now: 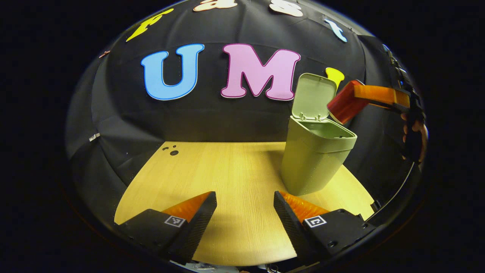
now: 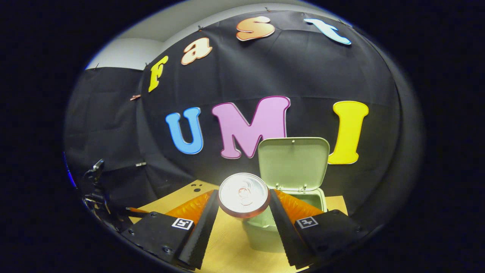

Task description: Press the lid of the desktop garbage bin to open it, pick up the crumpled paper on the desktop and throw it into the bin, then pick up the pop can on the desktop and drop it into the bin, and finally close the garbage bin lid.

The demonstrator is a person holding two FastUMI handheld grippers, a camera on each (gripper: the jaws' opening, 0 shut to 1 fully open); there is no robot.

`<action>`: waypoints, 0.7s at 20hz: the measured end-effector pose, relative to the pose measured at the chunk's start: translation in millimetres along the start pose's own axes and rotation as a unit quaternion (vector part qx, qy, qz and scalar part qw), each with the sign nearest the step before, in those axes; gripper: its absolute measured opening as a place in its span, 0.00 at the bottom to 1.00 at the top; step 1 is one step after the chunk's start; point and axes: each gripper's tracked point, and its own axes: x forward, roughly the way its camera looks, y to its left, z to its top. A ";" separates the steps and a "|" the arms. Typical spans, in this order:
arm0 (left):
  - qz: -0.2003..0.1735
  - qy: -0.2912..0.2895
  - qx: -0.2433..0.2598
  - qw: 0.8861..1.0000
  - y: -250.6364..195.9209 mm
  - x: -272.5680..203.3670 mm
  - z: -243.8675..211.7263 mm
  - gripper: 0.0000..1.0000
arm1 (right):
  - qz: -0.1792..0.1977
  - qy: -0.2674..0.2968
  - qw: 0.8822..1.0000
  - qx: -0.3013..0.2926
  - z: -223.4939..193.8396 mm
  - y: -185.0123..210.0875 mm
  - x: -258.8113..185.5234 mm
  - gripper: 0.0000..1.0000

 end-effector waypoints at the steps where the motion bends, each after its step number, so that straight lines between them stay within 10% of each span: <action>1: 0.001 -0.002 0.000 1.000 -1.9 -0.4 1.2 0.98 | -0.010 0.003 1.000 0.006 -1.1 -10.5 7.0 0.83; 7: 0.001 -0.001 -0.001 1.000 -17.1 -0.5 8.4 0.98 | -0.091 0.063 0.994 -0.001 -45.5 -81.7 39.0 0.83; 14: 0.019 -0.004 -0.006 1.000 -6.9 -0.1 8.5 0.98 | -0.102 0.114 0.988 -0.004 -86.9 -101.9 69.7 0.83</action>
